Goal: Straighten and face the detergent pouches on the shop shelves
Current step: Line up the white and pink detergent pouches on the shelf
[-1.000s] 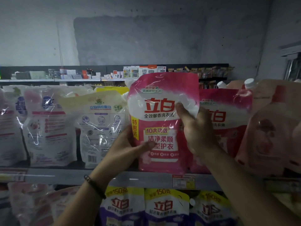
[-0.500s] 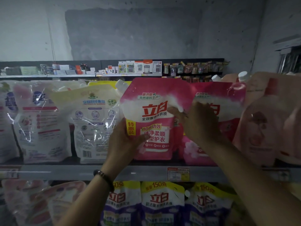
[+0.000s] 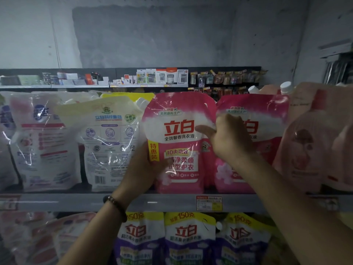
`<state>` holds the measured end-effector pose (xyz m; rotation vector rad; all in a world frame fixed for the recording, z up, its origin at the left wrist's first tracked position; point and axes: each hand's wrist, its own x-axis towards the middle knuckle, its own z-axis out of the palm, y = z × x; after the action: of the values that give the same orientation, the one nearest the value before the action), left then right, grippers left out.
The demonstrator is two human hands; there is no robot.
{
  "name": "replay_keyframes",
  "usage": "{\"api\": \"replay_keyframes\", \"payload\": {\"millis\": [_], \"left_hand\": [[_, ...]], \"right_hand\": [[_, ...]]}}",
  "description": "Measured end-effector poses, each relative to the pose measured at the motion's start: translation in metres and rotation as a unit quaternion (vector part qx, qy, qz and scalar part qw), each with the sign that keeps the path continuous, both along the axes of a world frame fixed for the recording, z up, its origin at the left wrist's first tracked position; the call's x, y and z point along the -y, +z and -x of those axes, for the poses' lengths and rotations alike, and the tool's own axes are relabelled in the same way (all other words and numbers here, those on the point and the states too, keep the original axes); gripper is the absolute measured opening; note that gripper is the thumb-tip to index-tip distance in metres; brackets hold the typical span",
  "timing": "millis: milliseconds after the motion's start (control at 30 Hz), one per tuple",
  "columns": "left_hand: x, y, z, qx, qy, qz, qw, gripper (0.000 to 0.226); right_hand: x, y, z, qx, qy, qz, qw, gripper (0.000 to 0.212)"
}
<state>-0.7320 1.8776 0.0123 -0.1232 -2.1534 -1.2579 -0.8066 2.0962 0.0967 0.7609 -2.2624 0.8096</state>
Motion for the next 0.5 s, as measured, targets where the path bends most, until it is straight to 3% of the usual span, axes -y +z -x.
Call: {"api": "replay_keyframes", "payload": {"millis": [300, 500], "left_hand": [[-0.002, -0.003, -0.006, 0.017, -0.029, 0.007, 0.999, 0.051], [-0.002, 0.004, -0.009, 0.052, -0.048, -0.03, 0.997, 0.04]], "right_hand": [[-0.003, 0.015, -0.001, 0.008, -0.032, 0.007, 0.999, 0.055], [-0.014, 0.032, -0.003, 0.035, 0.026, 0.058, 0.997, 0.035]]}}
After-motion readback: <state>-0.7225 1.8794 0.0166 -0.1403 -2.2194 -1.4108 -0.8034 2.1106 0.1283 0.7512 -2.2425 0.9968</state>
